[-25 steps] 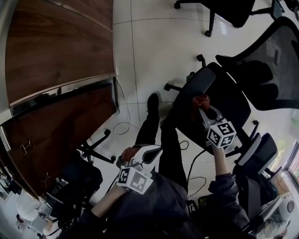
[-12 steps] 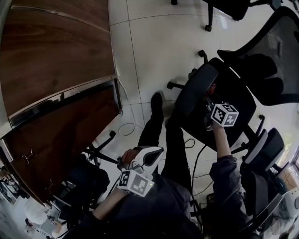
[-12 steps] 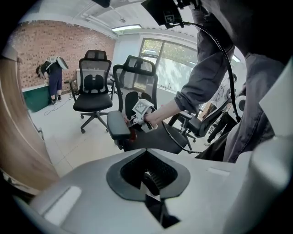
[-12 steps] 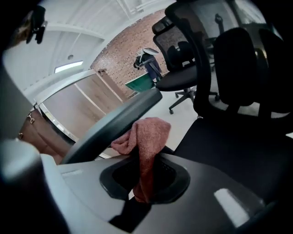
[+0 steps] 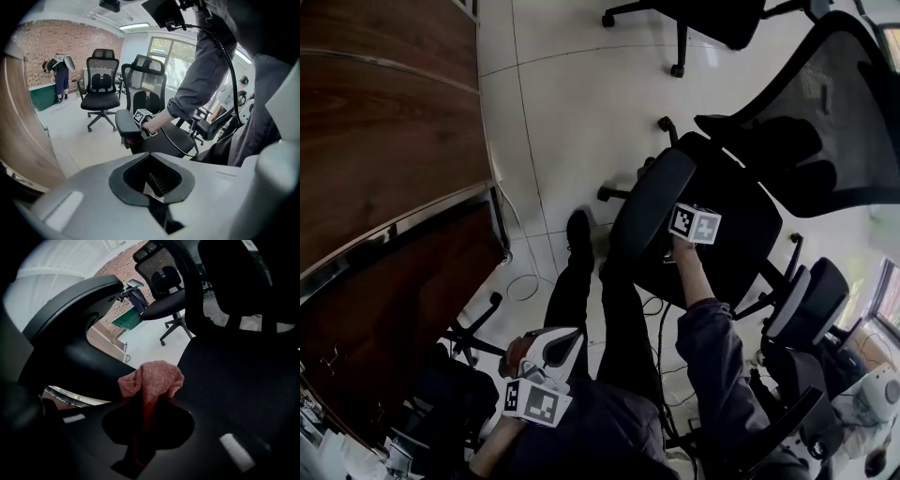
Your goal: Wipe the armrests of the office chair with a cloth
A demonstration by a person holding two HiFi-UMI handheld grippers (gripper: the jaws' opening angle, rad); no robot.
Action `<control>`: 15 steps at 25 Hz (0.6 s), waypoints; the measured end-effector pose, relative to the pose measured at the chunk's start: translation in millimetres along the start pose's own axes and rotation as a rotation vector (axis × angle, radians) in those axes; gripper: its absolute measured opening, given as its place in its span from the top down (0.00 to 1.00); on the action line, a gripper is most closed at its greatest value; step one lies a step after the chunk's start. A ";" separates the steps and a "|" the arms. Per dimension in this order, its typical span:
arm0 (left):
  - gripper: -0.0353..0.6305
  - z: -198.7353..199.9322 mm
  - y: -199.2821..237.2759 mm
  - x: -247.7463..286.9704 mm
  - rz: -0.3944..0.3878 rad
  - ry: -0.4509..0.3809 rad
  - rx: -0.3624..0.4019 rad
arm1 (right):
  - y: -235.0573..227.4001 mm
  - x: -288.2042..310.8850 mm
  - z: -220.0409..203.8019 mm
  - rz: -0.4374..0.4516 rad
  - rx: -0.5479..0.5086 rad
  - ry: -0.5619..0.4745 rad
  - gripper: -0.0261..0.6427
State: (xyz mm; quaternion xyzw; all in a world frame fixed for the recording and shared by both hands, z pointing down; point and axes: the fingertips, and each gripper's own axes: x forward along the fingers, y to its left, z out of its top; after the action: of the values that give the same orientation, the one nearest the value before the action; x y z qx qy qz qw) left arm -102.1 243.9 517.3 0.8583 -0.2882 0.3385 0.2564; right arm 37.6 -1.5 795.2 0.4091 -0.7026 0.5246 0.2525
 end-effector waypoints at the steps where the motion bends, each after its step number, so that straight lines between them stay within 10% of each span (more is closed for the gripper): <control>1: 0.92 1.2 -1.3 1.6 -0.002 -0.002 -0.002 | 0.2 -2.5 1.0 0.005 0.005 0.001 0.89; 15: 0.92 25.5 -3.8 6.4 -0.025 -0.072 0.010 | 57.4 -97.1 9.6 0.166 0.068 -0.164 0.89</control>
State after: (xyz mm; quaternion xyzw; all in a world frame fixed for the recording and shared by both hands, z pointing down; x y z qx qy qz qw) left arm -84.7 228.3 504.7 0.8746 -0.2849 0.3059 0.2457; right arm 42.3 26.1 685.6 0.3994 -0.7341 0.5320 0.1360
